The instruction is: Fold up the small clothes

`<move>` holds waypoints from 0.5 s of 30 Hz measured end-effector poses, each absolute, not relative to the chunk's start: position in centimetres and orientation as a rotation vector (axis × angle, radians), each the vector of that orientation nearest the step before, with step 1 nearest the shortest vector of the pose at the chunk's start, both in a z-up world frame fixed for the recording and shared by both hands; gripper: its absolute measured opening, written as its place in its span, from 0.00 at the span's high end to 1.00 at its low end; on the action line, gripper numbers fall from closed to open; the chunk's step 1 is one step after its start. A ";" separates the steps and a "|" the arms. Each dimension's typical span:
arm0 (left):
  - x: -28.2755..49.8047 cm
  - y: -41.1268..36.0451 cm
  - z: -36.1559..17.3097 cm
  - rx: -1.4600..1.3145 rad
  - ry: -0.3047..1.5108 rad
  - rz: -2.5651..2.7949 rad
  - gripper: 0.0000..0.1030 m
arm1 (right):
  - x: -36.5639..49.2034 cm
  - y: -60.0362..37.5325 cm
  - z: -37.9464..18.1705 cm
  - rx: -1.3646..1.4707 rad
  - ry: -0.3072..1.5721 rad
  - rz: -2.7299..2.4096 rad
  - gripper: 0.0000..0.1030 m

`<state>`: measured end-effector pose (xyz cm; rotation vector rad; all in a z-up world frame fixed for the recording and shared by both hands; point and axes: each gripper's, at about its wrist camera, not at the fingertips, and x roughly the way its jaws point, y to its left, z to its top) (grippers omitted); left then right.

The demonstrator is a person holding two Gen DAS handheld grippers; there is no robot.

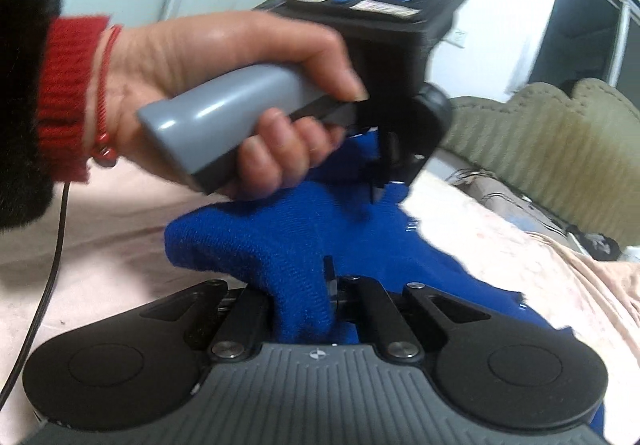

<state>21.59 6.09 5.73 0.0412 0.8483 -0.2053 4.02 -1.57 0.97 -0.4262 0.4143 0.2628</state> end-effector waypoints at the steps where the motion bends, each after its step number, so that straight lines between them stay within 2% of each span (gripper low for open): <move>1: 21.4 5.7 6.0 0.047 0.845 -0.200 0.87 | 3.6 -2.1 1.3 -0.416 0.401 0.248 0.95; 15: 19.0 -0.7 8.5 0.160 0.773 -0.190 0.87 | 1.0 -7.1 2.0 -0.352 0.373 0.167 0.95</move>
